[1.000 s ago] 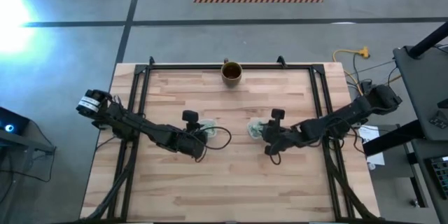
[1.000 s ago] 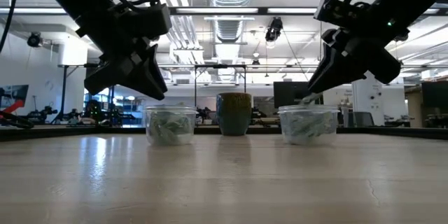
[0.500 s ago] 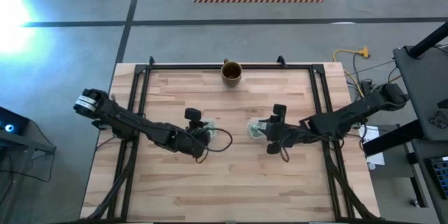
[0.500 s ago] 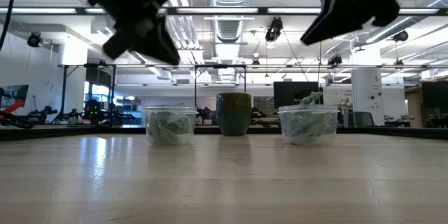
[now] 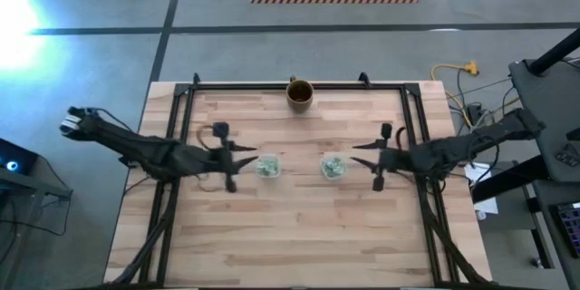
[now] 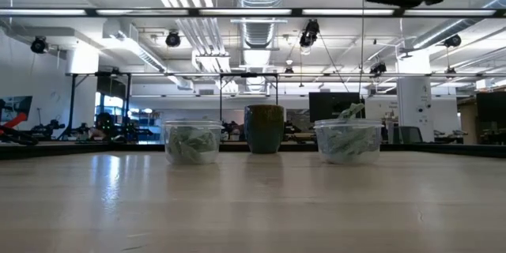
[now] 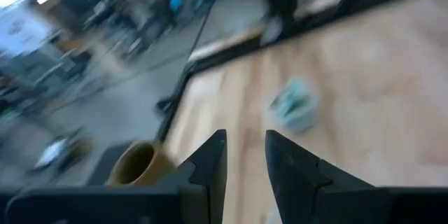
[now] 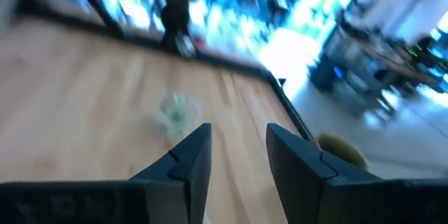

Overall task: Pick and place Stevia / Truvia into bins
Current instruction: Return to Home Position

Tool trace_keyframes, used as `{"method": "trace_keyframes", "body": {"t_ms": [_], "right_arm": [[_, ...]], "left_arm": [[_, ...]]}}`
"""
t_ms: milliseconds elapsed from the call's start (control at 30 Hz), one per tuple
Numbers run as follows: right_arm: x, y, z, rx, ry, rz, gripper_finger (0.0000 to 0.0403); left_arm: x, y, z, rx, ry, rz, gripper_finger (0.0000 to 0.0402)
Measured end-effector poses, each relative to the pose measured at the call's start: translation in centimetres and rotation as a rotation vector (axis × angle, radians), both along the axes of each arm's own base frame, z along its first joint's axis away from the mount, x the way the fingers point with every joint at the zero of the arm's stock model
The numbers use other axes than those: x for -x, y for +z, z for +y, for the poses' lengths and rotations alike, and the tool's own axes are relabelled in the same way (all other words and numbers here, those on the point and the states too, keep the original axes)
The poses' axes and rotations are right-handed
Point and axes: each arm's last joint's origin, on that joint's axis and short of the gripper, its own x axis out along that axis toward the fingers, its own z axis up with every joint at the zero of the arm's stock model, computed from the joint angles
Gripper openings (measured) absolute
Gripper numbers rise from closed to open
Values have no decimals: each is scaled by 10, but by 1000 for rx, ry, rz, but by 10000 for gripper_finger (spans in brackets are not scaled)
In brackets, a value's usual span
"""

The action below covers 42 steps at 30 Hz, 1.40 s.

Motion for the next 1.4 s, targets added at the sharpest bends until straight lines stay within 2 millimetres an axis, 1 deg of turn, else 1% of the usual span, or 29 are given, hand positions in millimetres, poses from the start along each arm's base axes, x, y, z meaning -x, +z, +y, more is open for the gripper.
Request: {"method": "trace_keyframes", "body": {"t_ms": [133,167,233,367,433,500,600,667,733,867,967,1100,1133,1233,1333,1400], "right_arm": [[23,-5,-11,-76,133,-161,124],[27,-6,-13,-101,175,-185,122],[35,-11,-17,-155,257,-209,119],[42,-19,-22,-232,414,-223,113],[44,-23,-24,-243,451,-218,110],[46,-25,-26,-240,441,-227,108],[47,-27,-29,-217,411,-234,105],[48,-30,-31,-201,369,-238,102],[49,-31,-32,-191,328,-245,100],[50,-33,-35,-172,294,-252,96],[50,-33,-36,-170,288,-255,92],[49,-35,-36,-167,287,-241,88],[48,-36,-36,-165,287,-239,86],[48,-38,-36,-160,289,-251,83],[48,-41,-36,-151,301,-274,81],[47,-40,-35,-144,334,-296,82]], "left_arm": [[30,0,8,62,-112,-150,82],[36,-2,9,67,-130,-179,82],[47,-7,12,74,-158,-242,82],[64,-19,18,80,-169,-312,82],[70,-27,20,86,-172,-328,82],[75,-34,21,98,-191,-342,82],[80,-49,22,116,-217,-332,82],[84,-60,23,125,-236,-328,82],[92,-65,25,130,-262,-354,82],[106,-63,28,70,-336,-447,82],[117,-56,30,14,-411,-536,82],[123,-61,31,-20,-419,-561,82],[124,-61,32,-25,-417,-576,82],[122,-66,31,-40,-430,-544,82],[118,-64,29,-49,-485,-545,82],[114,-67,27,-53,-537,-529,82]]}}
